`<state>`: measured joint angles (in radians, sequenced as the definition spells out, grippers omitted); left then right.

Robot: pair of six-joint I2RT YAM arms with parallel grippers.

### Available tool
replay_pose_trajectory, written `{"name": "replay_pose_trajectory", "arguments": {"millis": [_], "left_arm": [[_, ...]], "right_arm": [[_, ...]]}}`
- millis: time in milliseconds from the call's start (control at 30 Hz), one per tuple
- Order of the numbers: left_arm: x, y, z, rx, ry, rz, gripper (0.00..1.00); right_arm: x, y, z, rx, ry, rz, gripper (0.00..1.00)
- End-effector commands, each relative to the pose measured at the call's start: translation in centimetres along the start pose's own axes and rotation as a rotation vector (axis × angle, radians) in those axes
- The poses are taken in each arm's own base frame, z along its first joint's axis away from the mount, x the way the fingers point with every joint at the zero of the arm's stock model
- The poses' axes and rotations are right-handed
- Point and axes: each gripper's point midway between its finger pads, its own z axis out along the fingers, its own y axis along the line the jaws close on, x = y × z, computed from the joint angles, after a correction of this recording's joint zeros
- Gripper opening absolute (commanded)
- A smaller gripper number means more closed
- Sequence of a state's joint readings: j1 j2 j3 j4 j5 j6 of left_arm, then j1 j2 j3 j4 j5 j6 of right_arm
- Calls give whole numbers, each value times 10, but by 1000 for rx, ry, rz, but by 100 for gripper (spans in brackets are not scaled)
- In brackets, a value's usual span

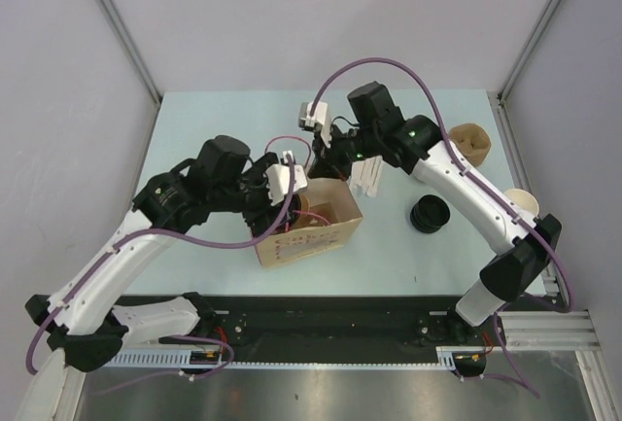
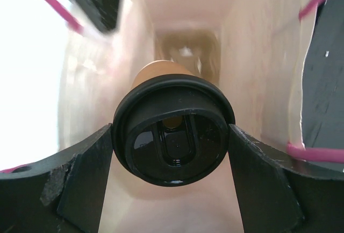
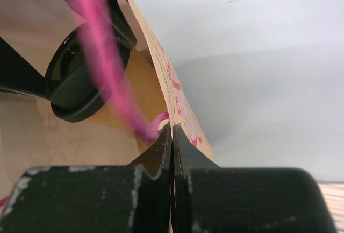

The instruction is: Pack the takeout coffee

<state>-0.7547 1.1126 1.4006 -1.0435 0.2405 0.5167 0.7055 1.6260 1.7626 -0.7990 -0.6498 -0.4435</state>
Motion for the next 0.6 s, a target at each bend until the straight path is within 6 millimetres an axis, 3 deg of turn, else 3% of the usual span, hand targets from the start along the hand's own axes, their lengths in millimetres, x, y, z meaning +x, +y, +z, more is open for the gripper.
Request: {"name": "replay_pose_trajectory", "arguments": {"millis": [0, 267, 567], "left_arm": [[-30, -3, -15, -12, -159, 9, 15], [-25, 1, -23, -52, -150, 22, 16], [-31, -7, -12, 21, -177, -157, 16]], "right_arm": [[-18, -1, -7, 17, -83, -77, 0], [-15, -6, -8, -19, -108, -45, 0], [-21, 0, -16, 84, -163, -146, 0]]}}
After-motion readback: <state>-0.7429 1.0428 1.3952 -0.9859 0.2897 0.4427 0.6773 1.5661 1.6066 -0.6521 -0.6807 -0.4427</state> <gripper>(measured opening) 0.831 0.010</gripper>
